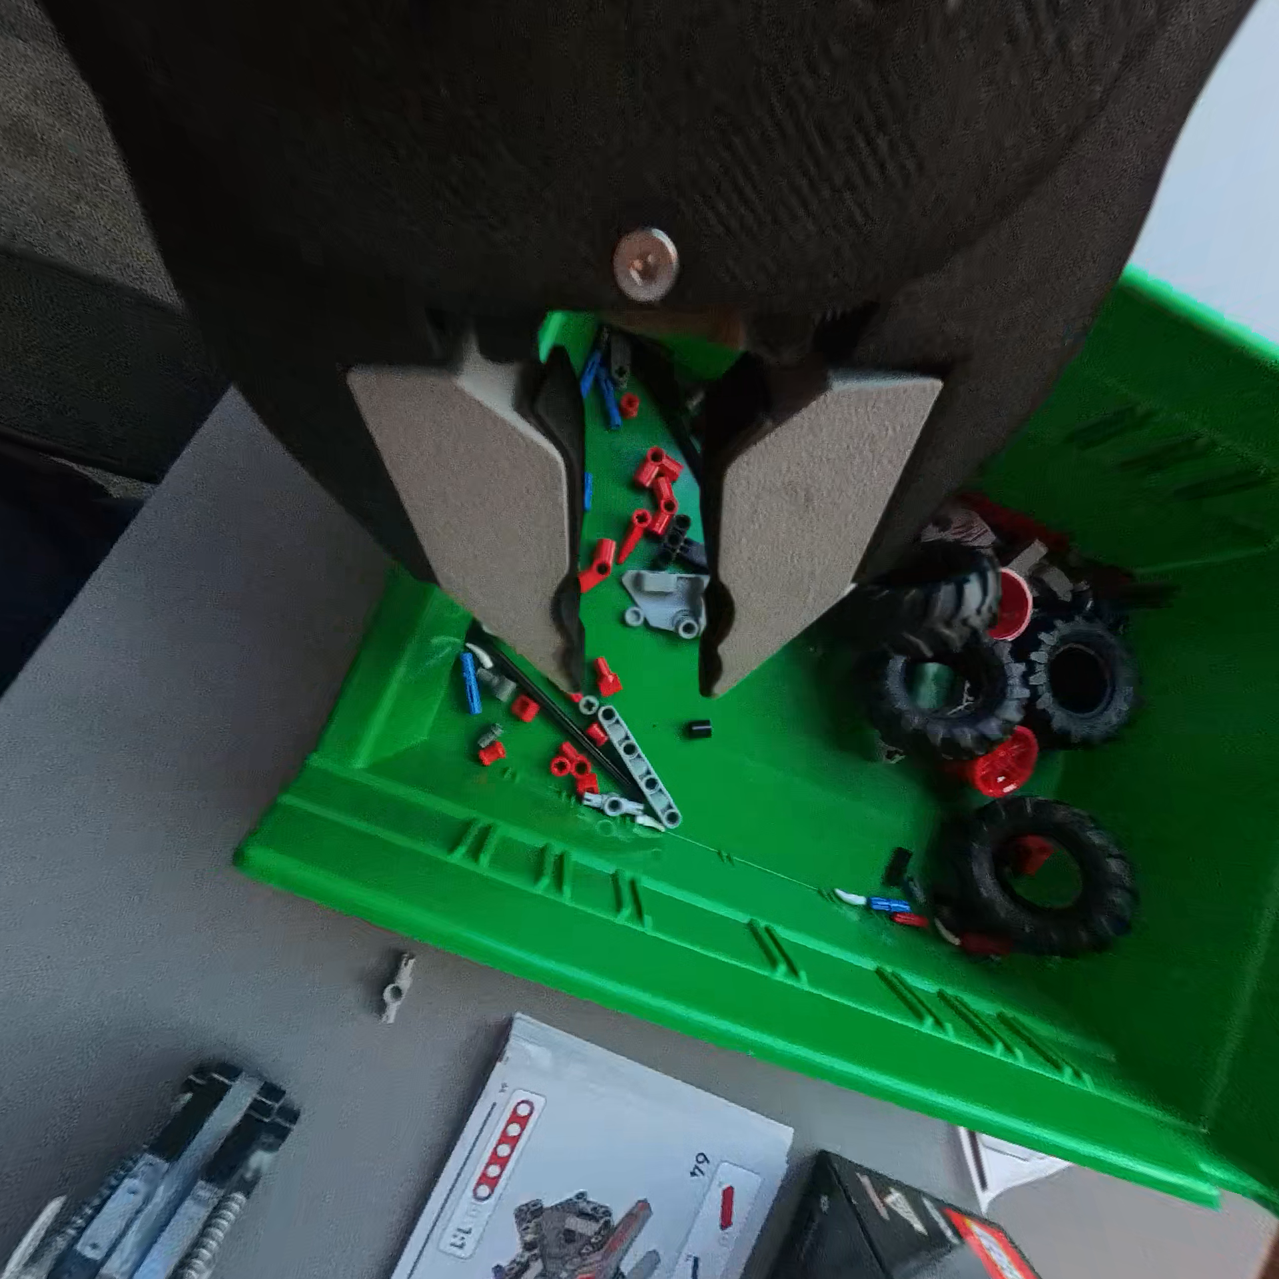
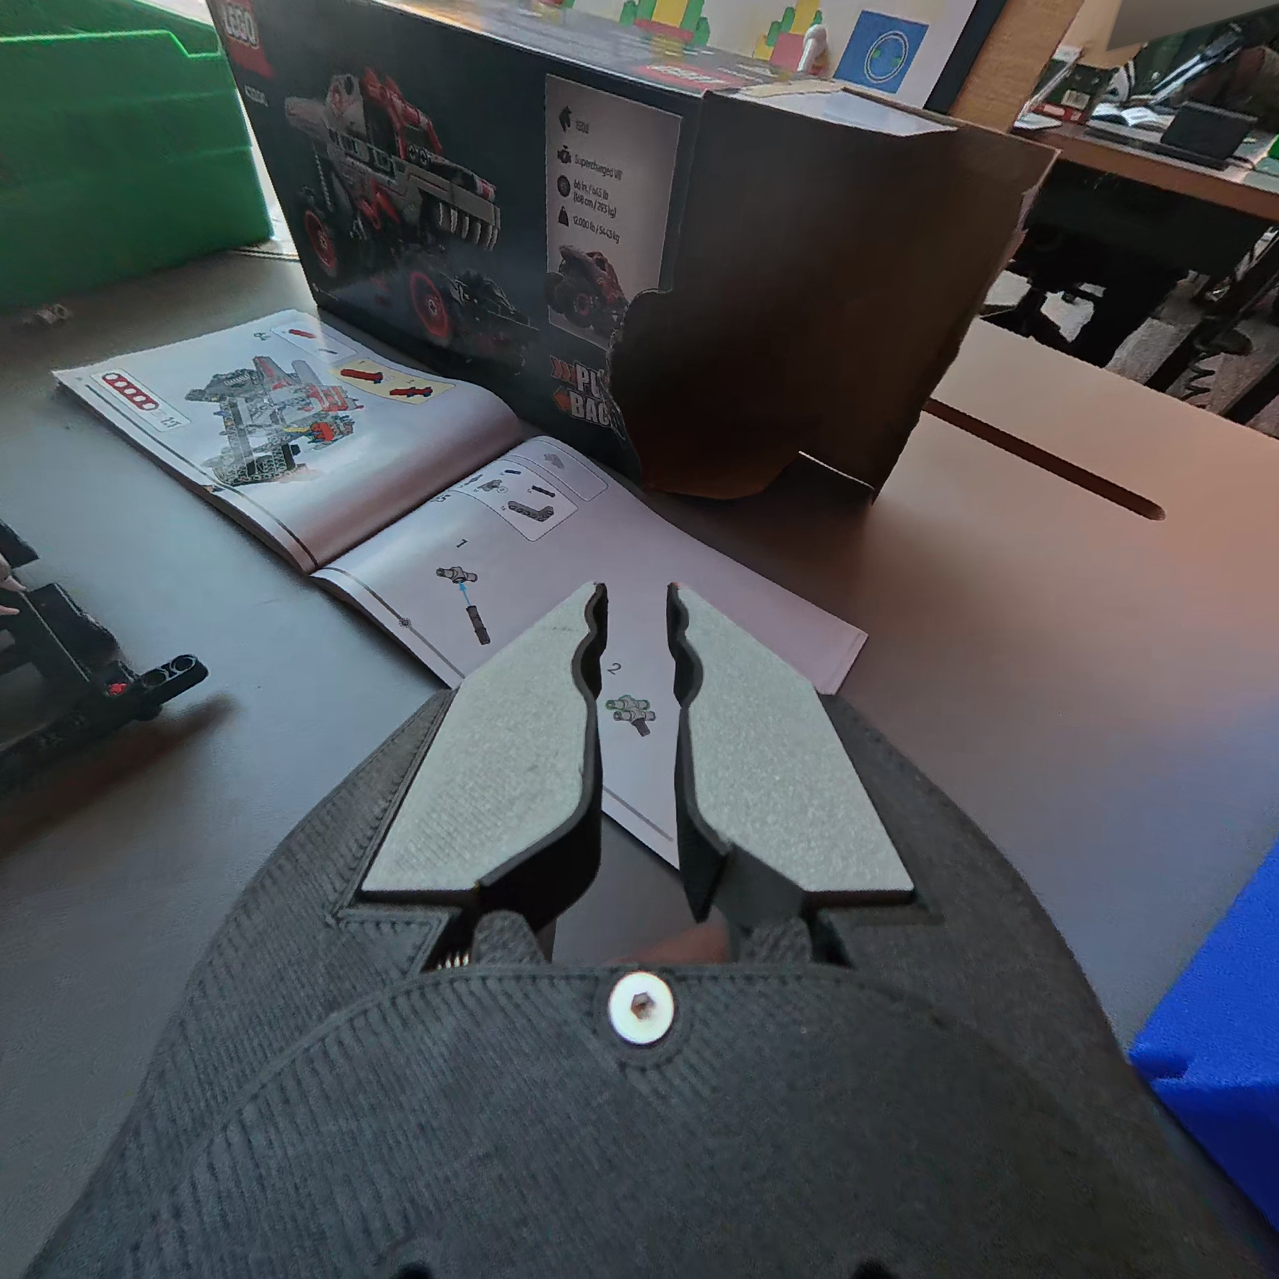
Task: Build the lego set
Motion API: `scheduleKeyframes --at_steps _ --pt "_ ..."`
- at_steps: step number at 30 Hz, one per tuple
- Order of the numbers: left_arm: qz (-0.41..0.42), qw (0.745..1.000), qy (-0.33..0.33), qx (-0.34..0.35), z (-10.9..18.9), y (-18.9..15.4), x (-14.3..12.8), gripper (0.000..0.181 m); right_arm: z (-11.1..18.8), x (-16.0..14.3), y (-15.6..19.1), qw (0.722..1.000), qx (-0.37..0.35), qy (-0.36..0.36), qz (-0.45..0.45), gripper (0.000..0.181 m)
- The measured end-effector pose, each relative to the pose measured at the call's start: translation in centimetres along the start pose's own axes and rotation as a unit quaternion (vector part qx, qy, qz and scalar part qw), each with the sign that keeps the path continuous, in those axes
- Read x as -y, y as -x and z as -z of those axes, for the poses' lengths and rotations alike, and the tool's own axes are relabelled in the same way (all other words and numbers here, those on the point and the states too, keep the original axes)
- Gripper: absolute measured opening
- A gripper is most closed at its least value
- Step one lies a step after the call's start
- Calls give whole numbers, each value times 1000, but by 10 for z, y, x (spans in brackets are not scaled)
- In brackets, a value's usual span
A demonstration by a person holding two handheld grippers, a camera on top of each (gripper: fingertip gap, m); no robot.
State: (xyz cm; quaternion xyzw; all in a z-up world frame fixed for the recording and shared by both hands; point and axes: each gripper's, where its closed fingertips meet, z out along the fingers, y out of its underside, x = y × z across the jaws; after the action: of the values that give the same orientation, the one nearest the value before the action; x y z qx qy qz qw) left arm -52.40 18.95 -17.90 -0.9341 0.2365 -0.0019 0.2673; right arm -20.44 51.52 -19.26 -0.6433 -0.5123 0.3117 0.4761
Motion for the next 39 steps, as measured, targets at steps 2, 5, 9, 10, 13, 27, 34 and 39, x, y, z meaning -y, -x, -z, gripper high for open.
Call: scheduleKeyframes --at_steps 2,5,9,10,13,27,34,39 --pt "2 999 0 -34 -6 -14 0 28 -1 0 0 1000 8 2 -8 16" --pt "-4 999 23 -43 -15 -16 -5 24 -2 1 0 1000 17 -2 -10 16" --pt "2 999 31 -38 -18 -5 -8 24 -3 2 0 1000 23 -4 -8 18" --pt "5 999 33 -39 -18 -4 -9 24 -3 2 0 1000 22 -3 -8 18" --pt "15 999 25 -31 -18 3 -9 24 -4 1 0 1000 23 0 -8 18" --pt "56 997 -26 49 -8 -1 12 25 -4 0 11 999 45 2 18 18" --pt "49 996 -18 67 6 -12 20 25 -1 -2 19 998 58 9 6 19" --pt "42 996 -5 78 12 -15 20 25 0 -4 21 998 60 15 7 19"
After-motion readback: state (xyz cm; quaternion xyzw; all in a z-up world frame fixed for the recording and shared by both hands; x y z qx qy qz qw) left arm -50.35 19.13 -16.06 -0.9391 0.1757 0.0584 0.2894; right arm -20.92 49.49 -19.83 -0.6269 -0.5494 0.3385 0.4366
